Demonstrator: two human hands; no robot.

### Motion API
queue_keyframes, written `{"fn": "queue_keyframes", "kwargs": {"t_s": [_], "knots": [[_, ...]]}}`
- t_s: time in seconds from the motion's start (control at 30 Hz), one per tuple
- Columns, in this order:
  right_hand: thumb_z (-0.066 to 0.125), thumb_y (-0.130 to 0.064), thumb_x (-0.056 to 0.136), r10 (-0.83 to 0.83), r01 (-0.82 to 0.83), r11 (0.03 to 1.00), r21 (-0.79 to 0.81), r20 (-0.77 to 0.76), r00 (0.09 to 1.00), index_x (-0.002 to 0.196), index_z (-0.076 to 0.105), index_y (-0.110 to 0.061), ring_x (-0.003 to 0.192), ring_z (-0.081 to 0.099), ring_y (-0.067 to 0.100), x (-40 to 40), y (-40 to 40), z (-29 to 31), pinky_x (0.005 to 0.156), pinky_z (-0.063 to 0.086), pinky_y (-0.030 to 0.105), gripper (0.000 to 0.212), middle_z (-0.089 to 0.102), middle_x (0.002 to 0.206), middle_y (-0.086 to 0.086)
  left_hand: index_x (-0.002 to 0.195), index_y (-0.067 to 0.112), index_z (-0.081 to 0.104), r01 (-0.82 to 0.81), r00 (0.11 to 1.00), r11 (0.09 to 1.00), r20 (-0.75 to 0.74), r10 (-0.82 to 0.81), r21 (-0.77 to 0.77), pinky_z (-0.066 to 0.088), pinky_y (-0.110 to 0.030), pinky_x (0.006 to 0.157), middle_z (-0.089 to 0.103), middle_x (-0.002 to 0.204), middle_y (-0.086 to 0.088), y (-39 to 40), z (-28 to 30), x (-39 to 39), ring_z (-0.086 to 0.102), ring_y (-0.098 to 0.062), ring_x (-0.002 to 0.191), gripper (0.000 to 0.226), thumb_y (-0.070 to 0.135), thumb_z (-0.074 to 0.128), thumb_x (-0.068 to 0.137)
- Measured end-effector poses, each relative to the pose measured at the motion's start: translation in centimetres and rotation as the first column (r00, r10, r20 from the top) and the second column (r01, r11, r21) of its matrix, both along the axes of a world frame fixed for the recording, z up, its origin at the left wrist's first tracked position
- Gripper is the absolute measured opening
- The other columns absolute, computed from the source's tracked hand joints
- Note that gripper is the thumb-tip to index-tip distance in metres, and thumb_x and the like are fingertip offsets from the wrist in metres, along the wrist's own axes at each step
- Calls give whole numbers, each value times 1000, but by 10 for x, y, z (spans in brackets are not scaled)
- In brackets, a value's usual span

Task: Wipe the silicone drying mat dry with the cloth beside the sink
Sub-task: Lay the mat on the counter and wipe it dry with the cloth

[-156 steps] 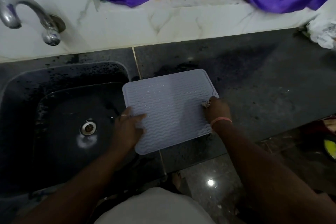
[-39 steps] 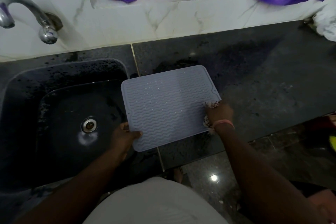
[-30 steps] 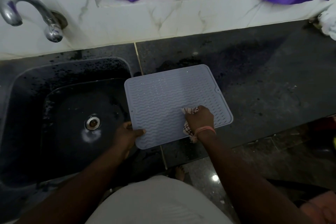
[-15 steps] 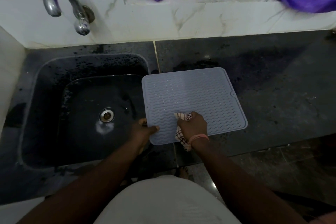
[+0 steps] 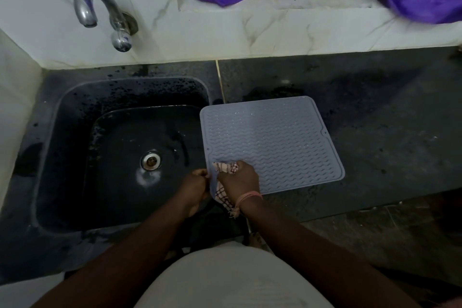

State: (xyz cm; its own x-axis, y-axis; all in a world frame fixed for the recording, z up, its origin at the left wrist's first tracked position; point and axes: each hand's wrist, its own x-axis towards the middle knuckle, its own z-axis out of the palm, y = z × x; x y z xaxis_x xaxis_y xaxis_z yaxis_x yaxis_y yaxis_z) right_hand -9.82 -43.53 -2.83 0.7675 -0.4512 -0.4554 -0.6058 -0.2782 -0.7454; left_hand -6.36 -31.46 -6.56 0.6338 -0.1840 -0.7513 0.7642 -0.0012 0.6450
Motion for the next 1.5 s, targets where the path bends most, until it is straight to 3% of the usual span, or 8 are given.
{"fn": "queue_keyframes", "kwargs": {"t_s": [0.2,0.33,0.43,0.53,0.77,0.97,1.2,1.5], "knots": [[82,-21,67,-3,28,926,377,-66,998,94,77,-14,86,73,16,-5,-5,-7,85,59,34,29,77,90,1,114,0,68,5,1000,1000,-5,-5,-6,55,-48,96,74,107,-20,0,-3,0,71,-35,103,26,-6,49,97],[80,-9,76,-185,167,783,599,-33,982,105,76,-7,93,73,26,-19,-52,0,85,59,39,29,77,97,10,110,7,68,40,999,999,29,-40,-1,61,-33,77,74,109,-15,-2,2,-2,71,-29,99,25,-2,47,100],[78,-8,81,-324,273,853,445,42,945,95,77,-6,87,74,24,-39,-109,8,76,59,30,14,77,90,10,105,13,69,1,999,1000,40,0,-16,59,-22,59,74,100,-5,-7,4,-4,70,-21,91,19,9,50,103],[79,-24,82,-318,319,948,11,107,942,81,74,-5,71,70,19,-51,-170,20,61,53,22,20,74,74,6,114,8,67,-47,998,999,40,47,-6,59,-24,60,73,109,-10,-8,0,-2,70,-23,95,18,8,56,101],[68,-42,86,-283,253,850,-461,4,959,99,73,-4,94,70,33,-37,-235,20,79,51,31,41,74,99,16,118,-3,65,-98,994,995,41,97,30,57,-39,81,70,116,-20,-11,-9,-4,68,-35,104,27,-2,65,91],[70,-37,89,-353,338,857,-389,36,935,104,74,-1,104,68,34,-31,-223,21,90,49,31,39,73,108,19,118,-2,66,-79,996,997,39,78,7,62,-37,73,73,112,-18,-8,-14,-5,73,-32,97,35,-4,73,84],[74,-29,87,-234,246,915,-320,75,969,93,66,-1,84,62,18,-31,-171,16,67,33,11,30,72,99,12,115,0,67,-82,996,997,30,82,-7,62,-35,69,75,109,-15,-8,-15,-3,74,-29,93,34,-4,75,82],[75,-21,83,-142,151,965,-216,54,988,95,68,-6,85,62,10,-25,-113,4,72,44,12,21,72,101,3,106,5,66,-40,999,999,-14,40,3,59,-35,76,72,111,-14,-3,-9,1,70,-28,97,19,-3,68,89]]}}
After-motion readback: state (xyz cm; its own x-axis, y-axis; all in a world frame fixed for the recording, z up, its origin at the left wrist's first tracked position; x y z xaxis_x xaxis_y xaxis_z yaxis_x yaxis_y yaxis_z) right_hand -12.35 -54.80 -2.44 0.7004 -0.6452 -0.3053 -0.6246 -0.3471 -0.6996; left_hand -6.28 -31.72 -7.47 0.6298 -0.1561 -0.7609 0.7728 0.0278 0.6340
